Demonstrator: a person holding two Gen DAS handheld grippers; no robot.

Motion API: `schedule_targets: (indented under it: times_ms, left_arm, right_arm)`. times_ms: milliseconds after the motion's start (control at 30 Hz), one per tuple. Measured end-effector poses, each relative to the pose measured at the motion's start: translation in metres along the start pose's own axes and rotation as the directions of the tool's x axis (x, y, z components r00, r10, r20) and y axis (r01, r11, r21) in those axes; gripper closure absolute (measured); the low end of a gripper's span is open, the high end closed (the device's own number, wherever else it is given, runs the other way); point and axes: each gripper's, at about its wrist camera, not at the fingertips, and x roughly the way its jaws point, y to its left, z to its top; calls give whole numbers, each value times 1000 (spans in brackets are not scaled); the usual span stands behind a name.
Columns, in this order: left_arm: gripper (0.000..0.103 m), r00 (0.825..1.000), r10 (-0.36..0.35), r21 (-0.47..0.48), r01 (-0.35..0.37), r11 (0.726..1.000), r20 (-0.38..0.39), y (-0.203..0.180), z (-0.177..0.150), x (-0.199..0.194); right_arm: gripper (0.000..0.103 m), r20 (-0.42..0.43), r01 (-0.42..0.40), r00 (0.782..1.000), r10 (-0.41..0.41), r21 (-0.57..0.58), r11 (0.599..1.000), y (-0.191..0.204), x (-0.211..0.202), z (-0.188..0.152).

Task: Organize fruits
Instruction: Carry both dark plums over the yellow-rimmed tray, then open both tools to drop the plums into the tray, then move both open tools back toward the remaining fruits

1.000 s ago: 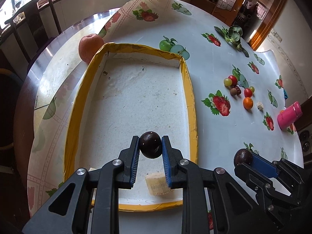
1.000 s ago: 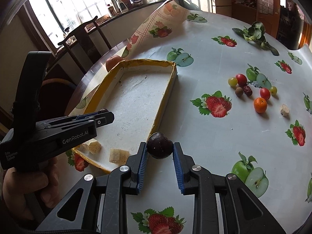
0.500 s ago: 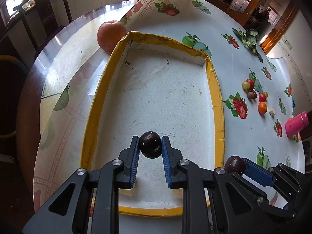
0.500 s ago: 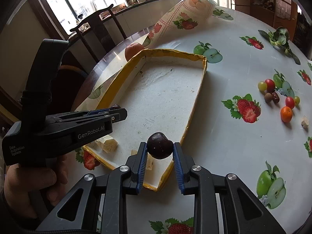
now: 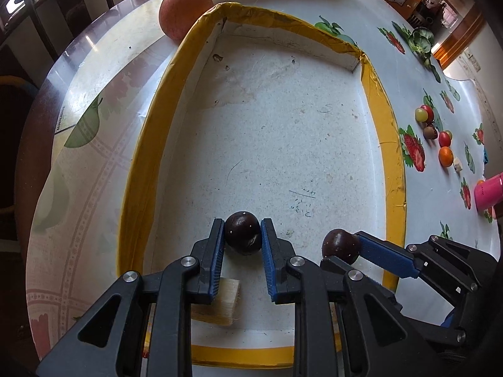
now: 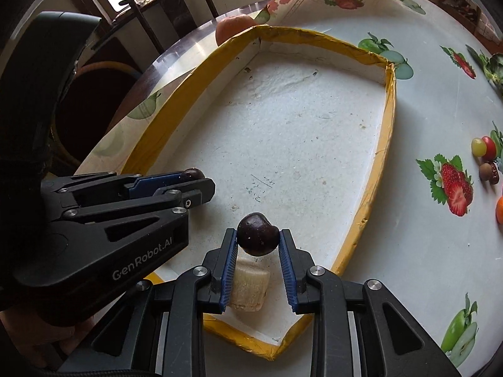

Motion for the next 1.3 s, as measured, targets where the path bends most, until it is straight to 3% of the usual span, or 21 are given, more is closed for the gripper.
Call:
schedule_targets:
  times_ms: [67,167,300,367,433,700,1300]
  left_arm:
    - [81,1000,4,1,-4,1000,-2,0,0,-1]
    - [68,999,53,16,-54,998,8,-1,-1,-5]
    - [67,998,51,20,-51,998,25,2,-1,-14]
    - [66,998,60,26,-61,998,35,2,-1,-19]
    - [62,997,65,24,-66,998,41,3,-2,-24]
    - [62,995,55,41,-59,997,89,-10,-3,-50]
    - [62,987,-3,183,-27,983,159,-88,-10,-88]
  right_arm:
    - [73,-11,-13,1000,13,4,1000,-1,1,1]
    - [73,-11,-18,1000,18,5,1000,-3,0,0]
    - [58,9,-16,1000,16,7,1000,-3,-8,-5]
    - [56,22,-9,1000,9,9,1000,-2,-15,-8]
    - [56,35,-12,999,12,10,1000,-2,-22,-11]
    - [56,105,-8,994,2,49,999,-13,-63,-26]
    - [56,198,47,976,-92,223,974,-79,-130,-77]
